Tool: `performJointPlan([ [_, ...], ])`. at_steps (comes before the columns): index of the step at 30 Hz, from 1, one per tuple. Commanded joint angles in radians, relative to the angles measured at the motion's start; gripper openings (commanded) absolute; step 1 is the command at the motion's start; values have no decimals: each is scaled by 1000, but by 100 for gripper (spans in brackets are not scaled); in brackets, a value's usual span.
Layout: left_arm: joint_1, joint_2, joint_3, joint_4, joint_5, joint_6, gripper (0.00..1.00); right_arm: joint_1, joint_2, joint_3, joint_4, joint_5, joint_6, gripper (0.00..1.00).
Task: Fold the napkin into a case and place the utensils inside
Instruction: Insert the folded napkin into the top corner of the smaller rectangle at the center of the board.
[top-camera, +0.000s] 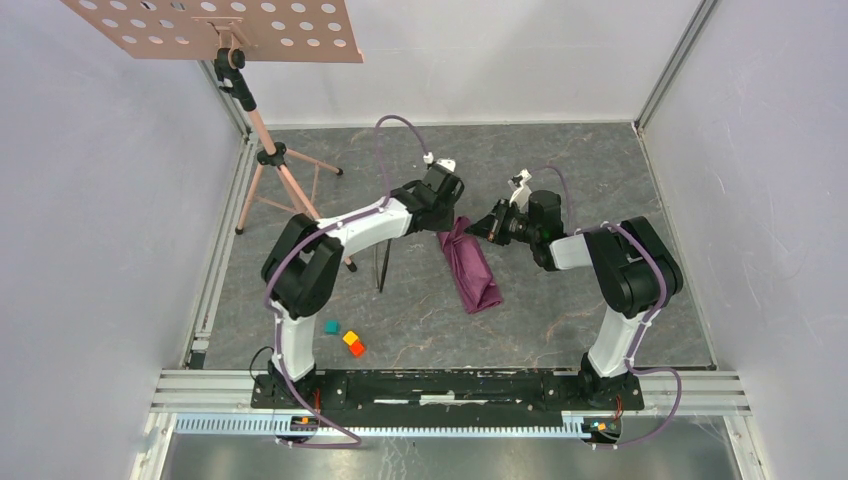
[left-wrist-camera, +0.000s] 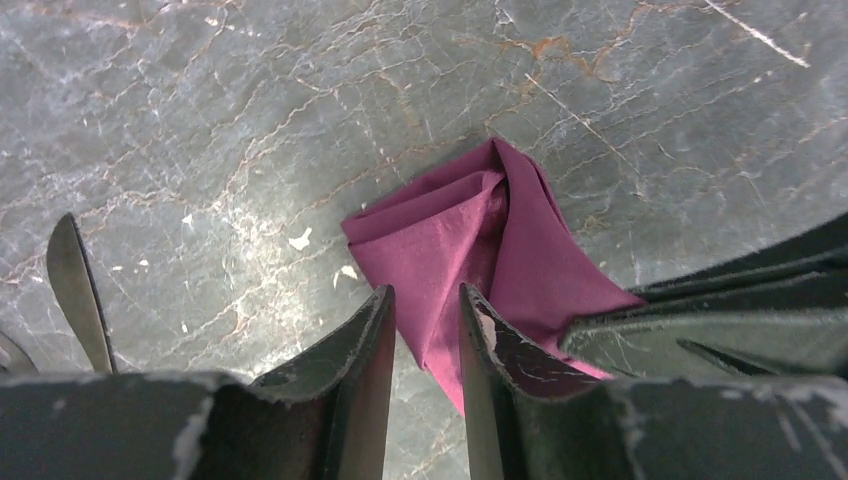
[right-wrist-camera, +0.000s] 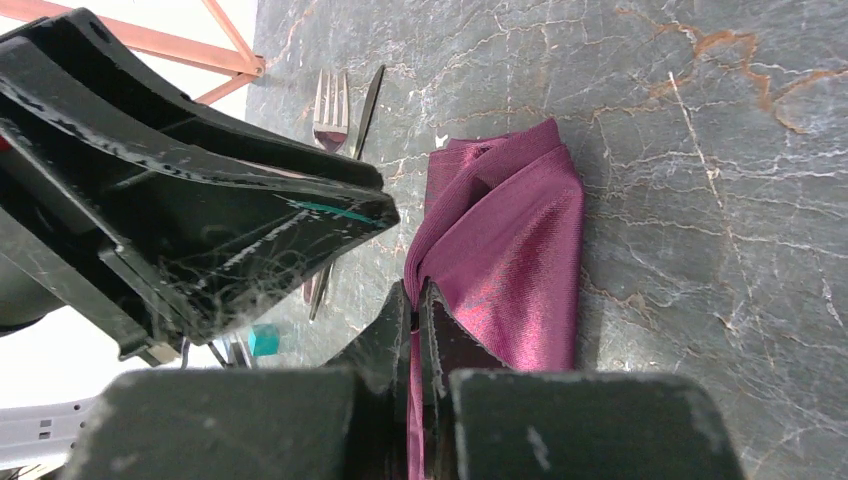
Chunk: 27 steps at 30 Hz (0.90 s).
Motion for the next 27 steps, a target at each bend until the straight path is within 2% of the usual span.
performJointPlan([
  [1, -43, 68, 117, -83, -126, 101, 36, -10, 13, 29, 34, -24, -12, 0],
  [7, -82, 125, 174, -141, -210, 116, 33, -11, 10, 30, 36, -23, -7, 0],
  [17, -110, 173, 213, -175, -267, 127, 35, -12, 19, 24, 55, -22, 4, 0],
  [25, -117, 206, 254, -201, -293, 135, 27, -11, 22, 23, 58, -19, 8, 0],
  [27, -118, 209, 261, -203, -299, 140, 22, -11, 22, 26, 58, -17, 8, 0],
])
